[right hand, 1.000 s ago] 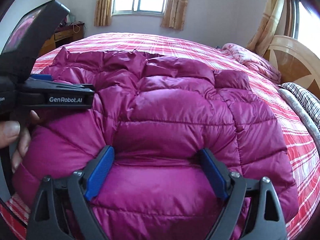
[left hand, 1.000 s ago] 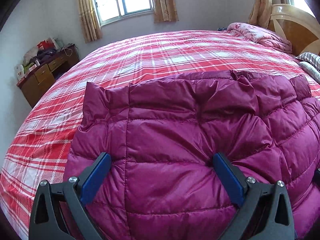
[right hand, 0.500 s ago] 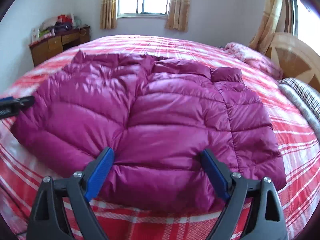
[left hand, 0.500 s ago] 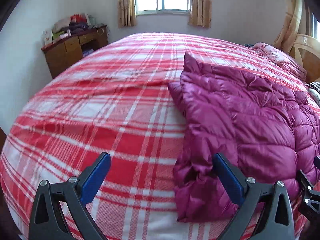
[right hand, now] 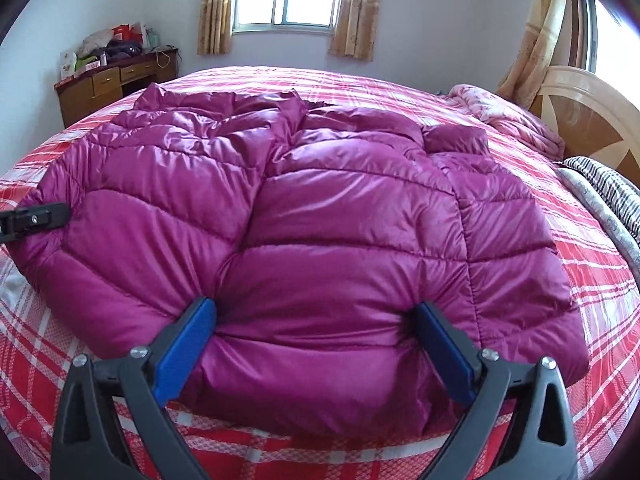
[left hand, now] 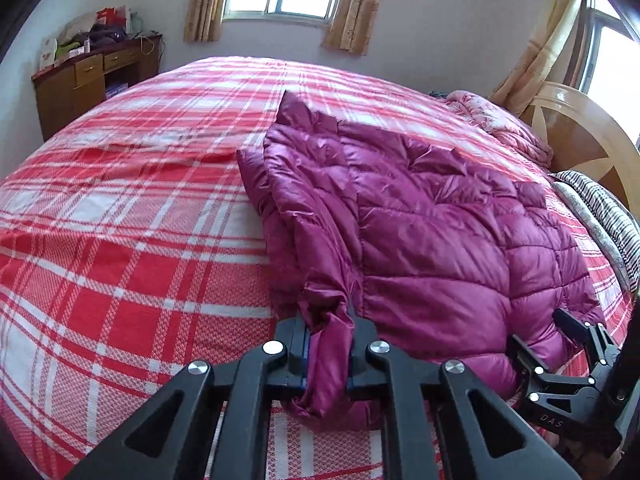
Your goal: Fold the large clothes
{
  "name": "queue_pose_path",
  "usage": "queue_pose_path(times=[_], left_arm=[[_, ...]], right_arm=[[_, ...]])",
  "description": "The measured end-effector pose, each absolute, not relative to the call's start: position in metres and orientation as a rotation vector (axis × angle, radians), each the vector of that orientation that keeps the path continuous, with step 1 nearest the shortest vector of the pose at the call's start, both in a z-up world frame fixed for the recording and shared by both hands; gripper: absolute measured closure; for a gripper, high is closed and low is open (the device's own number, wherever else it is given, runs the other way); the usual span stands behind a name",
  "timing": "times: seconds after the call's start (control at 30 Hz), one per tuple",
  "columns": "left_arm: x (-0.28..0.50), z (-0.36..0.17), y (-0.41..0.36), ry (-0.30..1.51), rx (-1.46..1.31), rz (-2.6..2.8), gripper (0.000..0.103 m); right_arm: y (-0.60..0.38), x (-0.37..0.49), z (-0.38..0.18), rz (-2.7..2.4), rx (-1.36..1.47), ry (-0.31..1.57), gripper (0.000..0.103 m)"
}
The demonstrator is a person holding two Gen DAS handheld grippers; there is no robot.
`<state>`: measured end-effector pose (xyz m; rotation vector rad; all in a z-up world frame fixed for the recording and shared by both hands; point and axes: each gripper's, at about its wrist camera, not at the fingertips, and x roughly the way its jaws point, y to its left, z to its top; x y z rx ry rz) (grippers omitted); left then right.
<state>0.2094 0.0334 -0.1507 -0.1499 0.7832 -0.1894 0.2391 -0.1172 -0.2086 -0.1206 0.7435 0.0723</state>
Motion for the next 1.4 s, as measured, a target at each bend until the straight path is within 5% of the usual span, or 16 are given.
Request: queue_pose_path(times=[0.2,0.53,0.97,1.17,1.4], left_arm=[[0.190,-0.089,0.004,0.613,-0.034,-0.276,0.096],[0.180,-0.032,-0.100,0.474,0.134,-0.524,0.096],[0.196,-0.106,-0.272,0.549,0.411,-0.677,0.096],[0.202,-0.140,-0.299,0.558,0.471,-0.667,0.095],[0.179,-0.121,-0.302,0.450,0.515,-0.635,0.088]], right_arm=[[-0.129,0.225,-0.184,0.095,-0.052,0.708,0.017],[-0.195,0.206,-0.164,-0.113,-0.024,0.645,0.017],[-0.288,0.192,-0.186,-0.342,0.168,0.739,0.017],[-0.309,0.195,-0.205,-0.388,0.235,0.799,0.017],[-0.316,0.192,-0.212,-0.400,0.278,0.784,0.015]])
